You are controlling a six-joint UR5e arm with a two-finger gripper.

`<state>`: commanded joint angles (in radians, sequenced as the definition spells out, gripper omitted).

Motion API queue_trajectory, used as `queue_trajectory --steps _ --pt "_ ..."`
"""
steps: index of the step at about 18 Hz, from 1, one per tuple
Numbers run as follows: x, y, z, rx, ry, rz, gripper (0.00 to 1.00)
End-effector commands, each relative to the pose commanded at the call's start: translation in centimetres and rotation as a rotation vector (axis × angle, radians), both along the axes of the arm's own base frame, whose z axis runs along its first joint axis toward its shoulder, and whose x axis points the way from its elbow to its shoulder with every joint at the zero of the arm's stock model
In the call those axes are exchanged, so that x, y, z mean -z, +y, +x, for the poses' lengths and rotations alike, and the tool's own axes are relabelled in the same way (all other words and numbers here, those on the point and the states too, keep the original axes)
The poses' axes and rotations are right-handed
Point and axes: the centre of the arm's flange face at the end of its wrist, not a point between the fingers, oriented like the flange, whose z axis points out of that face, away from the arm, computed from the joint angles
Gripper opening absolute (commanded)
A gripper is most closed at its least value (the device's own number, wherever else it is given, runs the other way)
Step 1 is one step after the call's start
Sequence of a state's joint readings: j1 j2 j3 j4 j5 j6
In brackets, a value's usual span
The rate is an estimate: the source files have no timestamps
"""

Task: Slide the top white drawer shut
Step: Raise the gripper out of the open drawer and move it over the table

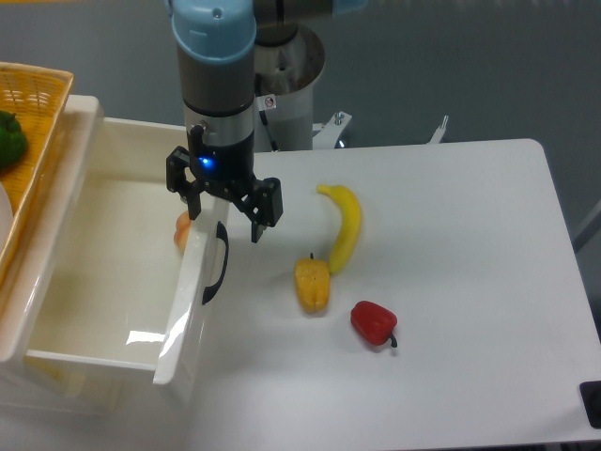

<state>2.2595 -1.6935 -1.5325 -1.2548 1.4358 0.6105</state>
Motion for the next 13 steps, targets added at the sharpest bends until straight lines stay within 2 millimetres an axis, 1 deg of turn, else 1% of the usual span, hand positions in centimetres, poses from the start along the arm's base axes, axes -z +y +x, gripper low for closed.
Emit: queue_trajectory --steps 2,3,7,9,10,11,13 --pt "0.1 -0.1 -0.2 -0.003 -0.001 -0.001 1.00" --pt "0.1 -0.3 -0.8 -0.013 -0.002 0.000 1.00" --pt "0.2 -2.0 -4.2 -0.078 -0.003 -0.001 1.00" --pt "0.7 -2.3 -5.1 -0.094 -0.001 -0.015 1.00" --pt "1.0 -2.7 -6.0 -0.112 -0.006 -0.019 1.00" --pt "1.1 -2.8 -6.3 -0.122 -0.006 -0.022 1.00" --pt "2.4 -3.7 -7.1 -0.144 -0.020 -0.041 1.00"
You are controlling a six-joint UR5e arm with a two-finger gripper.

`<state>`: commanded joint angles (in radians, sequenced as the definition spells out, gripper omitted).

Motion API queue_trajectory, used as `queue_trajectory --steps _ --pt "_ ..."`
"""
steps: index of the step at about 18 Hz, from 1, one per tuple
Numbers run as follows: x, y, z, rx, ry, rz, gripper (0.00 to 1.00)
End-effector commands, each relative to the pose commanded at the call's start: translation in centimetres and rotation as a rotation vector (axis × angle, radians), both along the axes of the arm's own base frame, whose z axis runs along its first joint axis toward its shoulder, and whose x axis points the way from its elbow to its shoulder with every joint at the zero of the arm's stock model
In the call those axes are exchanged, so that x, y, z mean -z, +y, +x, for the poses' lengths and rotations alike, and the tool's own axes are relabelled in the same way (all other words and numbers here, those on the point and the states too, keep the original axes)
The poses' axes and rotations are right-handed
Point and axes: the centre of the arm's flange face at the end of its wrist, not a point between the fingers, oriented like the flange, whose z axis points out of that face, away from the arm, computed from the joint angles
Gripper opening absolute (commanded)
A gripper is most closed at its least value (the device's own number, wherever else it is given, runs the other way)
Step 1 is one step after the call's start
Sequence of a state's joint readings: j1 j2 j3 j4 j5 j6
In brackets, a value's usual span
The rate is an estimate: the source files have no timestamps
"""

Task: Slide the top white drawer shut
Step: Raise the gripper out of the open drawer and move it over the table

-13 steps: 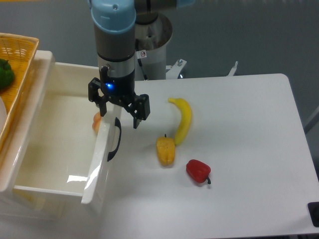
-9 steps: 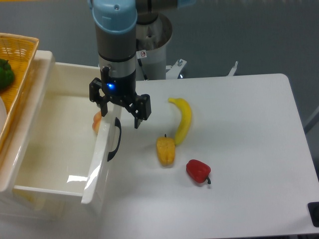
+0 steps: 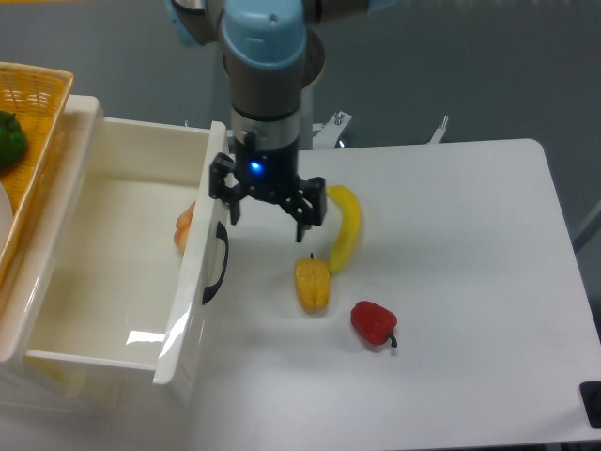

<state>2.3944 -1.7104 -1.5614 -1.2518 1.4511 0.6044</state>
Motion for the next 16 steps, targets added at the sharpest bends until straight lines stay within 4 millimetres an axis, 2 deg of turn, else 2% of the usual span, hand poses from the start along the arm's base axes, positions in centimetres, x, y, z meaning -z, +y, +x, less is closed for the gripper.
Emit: queue_trajectory --steps 5,8,11,16 --pt "1.6 -1.1 -1.6 -0.034 -0.018 -0.016 1.00" --pt "3.0 -1.0 -1.8 -0.035 -0.038 -0.032 1.00" --pt "5.5 -0.9 -3.2 -0.051 -0.070 -0.062 1.00" --pt "7.4 -1.5 -4.5 -0.077 -0.035 -0.150 1.00"
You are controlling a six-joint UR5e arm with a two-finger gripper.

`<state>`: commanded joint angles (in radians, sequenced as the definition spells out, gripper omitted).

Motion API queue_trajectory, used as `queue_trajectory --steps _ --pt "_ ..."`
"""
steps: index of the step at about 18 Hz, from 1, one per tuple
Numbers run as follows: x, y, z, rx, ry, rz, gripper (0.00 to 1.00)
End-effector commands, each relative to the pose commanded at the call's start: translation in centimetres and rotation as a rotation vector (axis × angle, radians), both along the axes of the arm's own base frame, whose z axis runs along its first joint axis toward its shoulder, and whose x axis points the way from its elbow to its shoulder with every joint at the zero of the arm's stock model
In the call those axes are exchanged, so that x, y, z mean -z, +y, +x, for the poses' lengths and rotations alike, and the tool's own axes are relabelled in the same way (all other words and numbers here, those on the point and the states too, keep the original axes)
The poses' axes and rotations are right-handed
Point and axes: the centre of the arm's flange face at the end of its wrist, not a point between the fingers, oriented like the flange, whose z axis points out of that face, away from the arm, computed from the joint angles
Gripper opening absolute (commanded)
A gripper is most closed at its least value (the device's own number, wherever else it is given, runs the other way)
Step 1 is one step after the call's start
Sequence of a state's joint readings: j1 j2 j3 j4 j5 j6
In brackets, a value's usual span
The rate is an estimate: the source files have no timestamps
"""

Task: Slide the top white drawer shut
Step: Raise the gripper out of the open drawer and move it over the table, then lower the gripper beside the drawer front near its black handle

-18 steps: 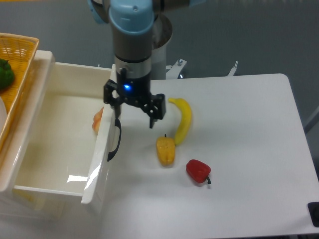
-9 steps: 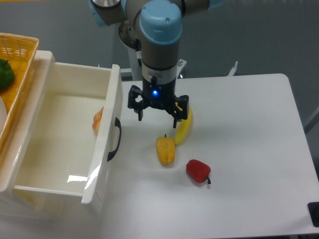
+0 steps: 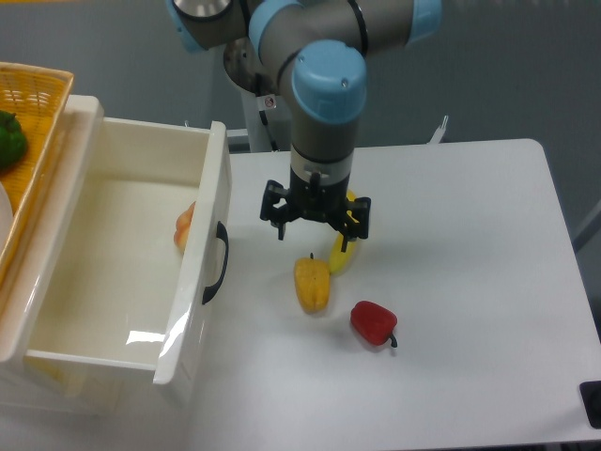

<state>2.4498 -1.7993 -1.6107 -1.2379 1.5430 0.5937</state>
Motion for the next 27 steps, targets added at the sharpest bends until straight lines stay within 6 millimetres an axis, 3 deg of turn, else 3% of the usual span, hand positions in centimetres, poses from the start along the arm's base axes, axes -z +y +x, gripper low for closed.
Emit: queue_trajectory --steps 12,21,27 --pt "5.3 1.8 -0.5 -0.040 -0.108 -0.018 1.00" --pt "6.5 4.0 1.8 -0.045 -0.191 0.031 1.00" --pt "6.3 5.1 2.9 -0.041 -0.205 0.046 1.00"
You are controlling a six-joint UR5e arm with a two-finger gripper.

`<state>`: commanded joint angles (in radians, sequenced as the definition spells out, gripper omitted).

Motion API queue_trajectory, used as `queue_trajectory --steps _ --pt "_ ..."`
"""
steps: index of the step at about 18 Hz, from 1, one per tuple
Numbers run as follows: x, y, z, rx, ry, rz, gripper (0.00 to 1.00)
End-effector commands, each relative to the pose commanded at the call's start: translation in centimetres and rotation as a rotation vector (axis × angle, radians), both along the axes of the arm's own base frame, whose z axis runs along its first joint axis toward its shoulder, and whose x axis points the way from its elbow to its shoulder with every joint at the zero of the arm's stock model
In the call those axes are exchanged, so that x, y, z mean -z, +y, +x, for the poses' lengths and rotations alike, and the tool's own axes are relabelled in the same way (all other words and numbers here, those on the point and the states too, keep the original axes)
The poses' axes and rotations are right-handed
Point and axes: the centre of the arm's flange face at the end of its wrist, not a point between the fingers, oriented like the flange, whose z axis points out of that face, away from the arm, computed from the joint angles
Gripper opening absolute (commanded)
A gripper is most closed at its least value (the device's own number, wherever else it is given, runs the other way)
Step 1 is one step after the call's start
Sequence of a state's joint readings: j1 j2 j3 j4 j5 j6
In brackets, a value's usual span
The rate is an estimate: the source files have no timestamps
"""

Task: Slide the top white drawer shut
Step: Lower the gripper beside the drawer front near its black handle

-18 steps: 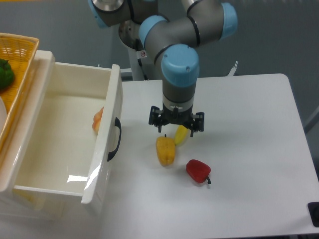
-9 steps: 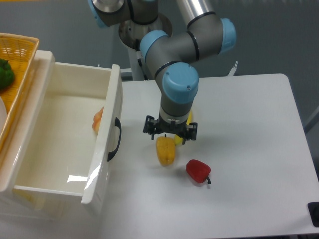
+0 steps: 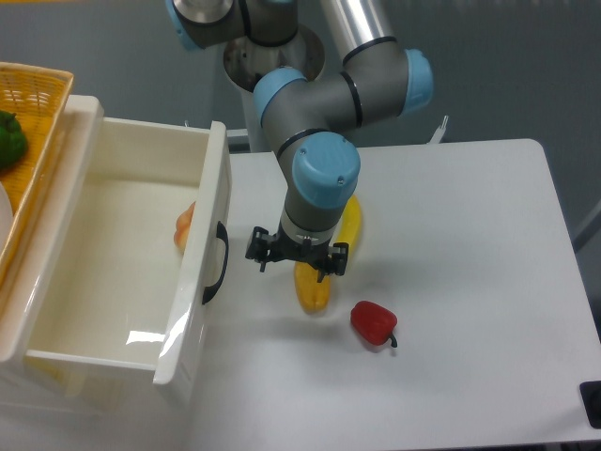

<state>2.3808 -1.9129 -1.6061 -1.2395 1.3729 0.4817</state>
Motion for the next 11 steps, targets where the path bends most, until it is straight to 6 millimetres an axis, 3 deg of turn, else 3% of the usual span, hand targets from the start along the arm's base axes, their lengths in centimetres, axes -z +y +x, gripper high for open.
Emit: queue_trajectory --steps 11 --pt "-0.1 1.3 2.0 0.032 0.002 0.001 1.00"
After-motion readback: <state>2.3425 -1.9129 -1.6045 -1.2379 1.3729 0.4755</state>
